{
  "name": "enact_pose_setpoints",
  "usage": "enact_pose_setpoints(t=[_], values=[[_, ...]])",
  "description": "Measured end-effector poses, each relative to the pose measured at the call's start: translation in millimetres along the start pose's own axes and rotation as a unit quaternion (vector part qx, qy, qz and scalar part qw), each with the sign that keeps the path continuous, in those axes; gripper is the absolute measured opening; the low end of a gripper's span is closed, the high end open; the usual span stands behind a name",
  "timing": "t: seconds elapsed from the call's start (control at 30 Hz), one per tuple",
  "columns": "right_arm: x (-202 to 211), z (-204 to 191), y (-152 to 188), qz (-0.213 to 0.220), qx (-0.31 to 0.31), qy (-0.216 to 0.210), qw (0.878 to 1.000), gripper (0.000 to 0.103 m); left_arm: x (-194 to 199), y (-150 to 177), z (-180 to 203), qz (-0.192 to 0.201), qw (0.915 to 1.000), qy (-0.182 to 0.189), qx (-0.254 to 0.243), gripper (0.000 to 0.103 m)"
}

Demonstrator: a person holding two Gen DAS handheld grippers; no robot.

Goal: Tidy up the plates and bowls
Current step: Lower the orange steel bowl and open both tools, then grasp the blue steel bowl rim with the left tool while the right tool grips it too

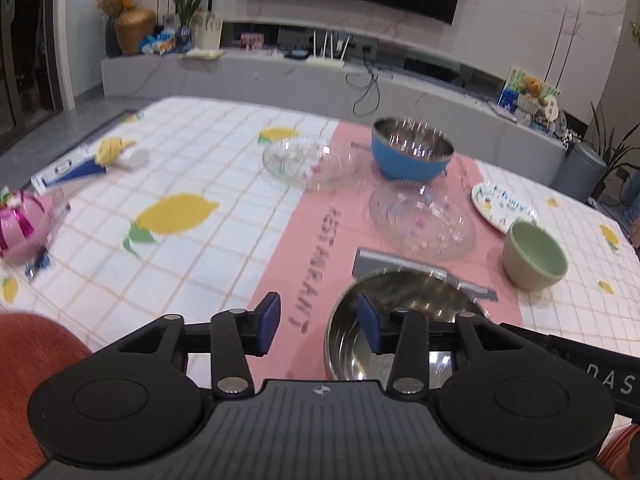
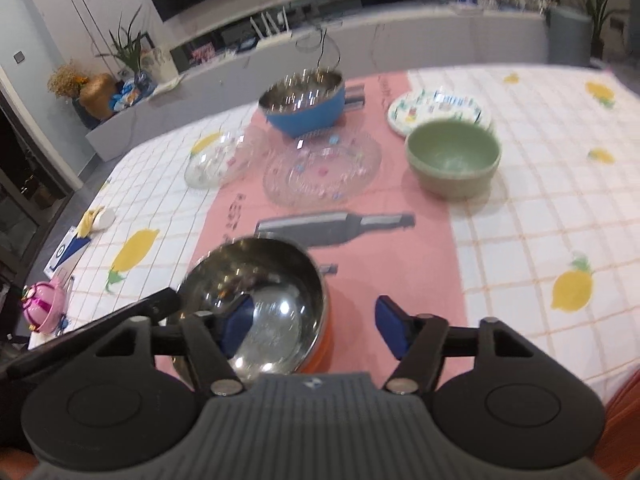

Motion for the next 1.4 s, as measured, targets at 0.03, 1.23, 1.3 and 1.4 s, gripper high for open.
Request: enact_pose_setpoints(t=[0.03, 1.23, 1.3, 1.4], values=[[1.4, 1.6, -3.6, 0.007, 0.006, 0.008, 1.000, 0.075, 1.9, -5.0, 1.4, 0.007, 1.0000, 0.002, -0.002, 0.054], [-107.1, 26.4, -116.5, 0.020, 0.021, 0.037, 0.999, 0.081, -114.6, -98.5, 57.7, -0.020, 0.9901, 0.103, -0.094, 0.068], [-121.4, 21.6, -120.8, 0.009, 0.027, 0.031, 0.999, 0.081, -128.2, -103.0, 57.3, -0.019, 0.9887, 0.099, -0.111, 0.068], [-143.8, 16.8, -127.6, -0.007, 0.040, 0.027, 0.999, 0.081, -147.9, -111.2, 53.5, -0.022, 0.9883, 0.108, -0.105, 0.068]])
Point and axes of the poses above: each gripper's, at about its wrist camera, not at the fingertips, and x roughly against the way its jaws point, z to its right, y to its underside, the point moved 6 cm from there along -x, roughly the way its jaws point, and after that the axes turned 15 degrees about z, right-handed, at the moved point
